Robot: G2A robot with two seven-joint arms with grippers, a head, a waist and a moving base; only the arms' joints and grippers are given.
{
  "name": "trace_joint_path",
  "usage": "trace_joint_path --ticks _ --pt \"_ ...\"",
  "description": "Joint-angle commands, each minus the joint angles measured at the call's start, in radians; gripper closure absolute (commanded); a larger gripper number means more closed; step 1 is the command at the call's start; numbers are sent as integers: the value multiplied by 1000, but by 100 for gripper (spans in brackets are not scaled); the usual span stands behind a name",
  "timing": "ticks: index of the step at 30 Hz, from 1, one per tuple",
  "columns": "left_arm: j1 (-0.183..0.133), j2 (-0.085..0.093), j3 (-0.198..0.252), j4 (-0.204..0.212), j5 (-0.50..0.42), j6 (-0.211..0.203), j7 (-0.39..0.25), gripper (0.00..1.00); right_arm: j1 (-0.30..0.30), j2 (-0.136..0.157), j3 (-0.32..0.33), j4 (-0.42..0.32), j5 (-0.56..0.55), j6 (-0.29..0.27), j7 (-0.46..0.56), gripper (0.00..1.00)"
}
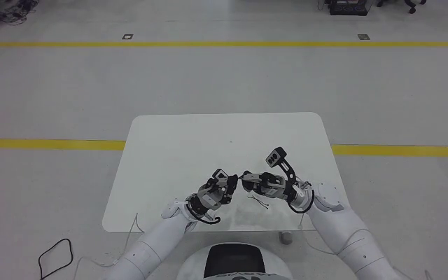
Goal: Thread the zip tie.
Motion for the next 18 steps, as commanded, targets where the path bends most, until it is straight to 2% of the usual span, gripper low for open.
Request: trace_joint_path --ticks 1,18 --pt "0 0 0 0 0 0 0 100 0 0 -1 1 -1 0 0 100" --pt "0 0 0 0 0 0 0 100 6 -5 -9 23 -2 2 7 100"
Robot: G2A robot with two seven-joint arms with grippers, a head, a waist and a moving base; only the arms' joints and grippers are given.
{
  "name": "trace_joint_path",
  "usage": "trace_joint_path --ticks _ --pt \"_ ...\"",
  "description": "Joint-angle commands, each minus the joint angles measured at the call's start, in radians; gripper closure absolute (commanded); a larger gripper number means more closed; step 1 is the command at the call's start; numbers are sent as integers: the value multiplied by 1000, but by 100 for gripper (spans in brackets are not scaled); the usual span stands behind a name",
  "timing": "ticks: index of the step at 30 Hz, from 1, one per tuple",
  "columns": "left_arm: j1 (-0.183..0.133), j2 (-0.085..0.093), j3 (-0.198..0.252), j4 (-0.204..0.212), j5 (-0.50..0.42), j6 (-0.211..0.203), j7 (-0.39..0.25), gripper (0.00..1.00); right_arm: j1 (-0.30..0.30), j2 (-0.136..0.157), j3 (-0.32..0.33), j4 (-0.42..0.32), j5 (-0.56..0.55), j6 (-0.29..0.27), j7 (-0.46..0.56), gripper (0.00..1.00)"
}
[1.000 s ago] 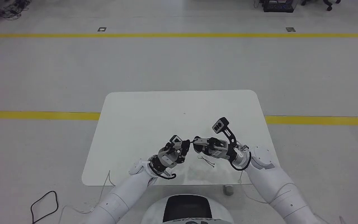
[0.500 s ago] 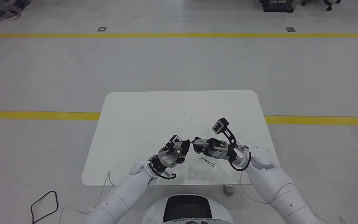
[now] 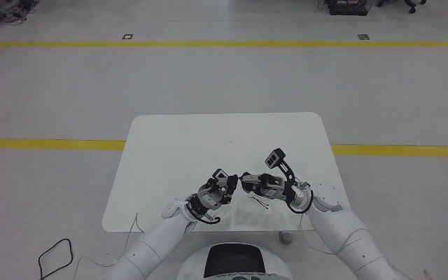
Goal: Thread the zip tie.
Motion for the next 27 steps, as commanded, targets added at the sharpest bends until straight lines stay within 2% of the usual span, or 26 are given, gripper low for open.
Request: trace_joint_path --ticks 1,27 --pt "0 0 0 0 0 0 0 100 1 -1 -1 3 0 -1 1 100" --pt "0 0 0 0 0 0 0 100 15 -9 -14 35 1 -2 6 100"
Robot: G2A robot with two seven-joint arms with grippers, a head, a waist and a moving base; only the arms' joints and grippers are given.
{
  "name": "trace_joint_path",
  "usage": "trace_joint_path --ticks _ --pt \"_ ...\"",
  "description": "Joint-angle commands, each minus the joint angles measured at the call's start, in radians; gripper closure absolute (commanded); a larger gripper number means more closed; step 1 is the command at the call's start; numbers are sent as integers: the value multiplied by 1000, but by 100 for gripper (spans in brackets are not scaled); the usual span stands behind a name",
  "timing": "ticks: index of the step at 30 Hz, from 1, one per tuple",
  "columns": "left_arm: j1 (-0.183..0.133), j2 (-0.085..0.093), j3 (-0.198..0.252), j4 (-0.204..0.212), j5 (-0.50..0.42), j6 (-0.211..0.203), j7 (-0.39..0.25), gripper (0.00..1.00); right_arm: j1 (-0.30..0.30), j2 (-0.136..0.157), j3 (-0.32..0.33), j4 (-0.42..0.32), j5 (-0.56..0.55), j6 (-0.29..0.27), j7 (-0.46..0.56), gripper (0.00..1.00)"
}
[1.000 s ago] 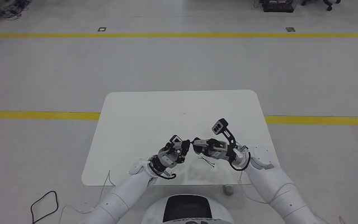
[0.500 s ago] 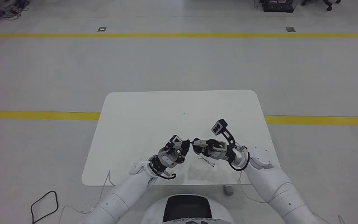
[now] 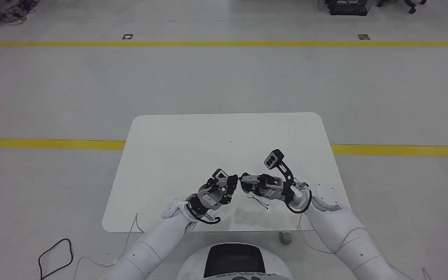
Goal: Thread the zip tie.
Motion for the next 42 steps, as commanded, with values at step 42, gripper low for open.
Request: trace_joint_path --ticks 42 --pt "0 0 0 0 0 0 0 100 6 -7 -7 16 -12 8 -3 100"
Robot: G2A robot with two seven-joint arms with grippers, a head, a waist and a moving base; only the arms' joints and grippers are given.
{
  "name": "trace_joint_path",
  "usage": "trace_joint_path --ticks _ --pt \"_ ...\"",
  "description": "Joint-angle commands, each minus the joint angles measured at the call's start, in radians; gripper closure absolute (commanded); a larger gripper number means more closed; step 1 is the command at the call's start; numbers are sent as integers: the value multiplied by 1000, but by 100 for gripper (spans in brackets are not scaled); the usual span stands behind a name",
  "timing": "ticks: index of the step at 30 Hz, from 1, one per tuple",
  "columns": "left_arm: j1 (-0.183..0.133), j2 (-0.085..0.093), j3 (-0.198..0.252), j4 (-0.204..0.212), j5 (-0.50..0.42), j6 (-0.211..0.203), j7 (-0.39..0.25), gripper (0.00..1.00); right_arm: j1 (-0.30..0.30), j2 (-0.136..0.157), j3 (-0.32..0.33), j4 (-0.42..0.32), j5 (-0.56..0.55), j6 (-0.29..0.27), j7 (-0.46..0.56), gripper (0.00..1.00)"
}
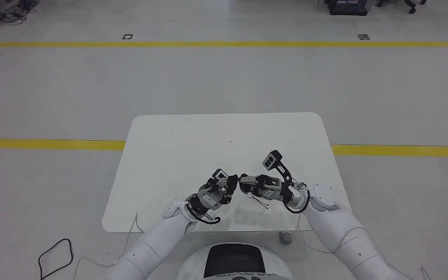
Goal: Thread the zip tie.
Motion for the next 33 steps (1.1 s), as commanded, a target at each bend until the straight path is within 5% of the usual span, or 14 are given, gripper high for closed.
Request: trace_joint_path --ticks 1,33 --pt "0 0 0 0 0 0 0 100 0 0 0 1 -1 0 0 100" --pt "0 0 0 0 0 0 0 100 5 -4 -1 17 -3 3 2 100"
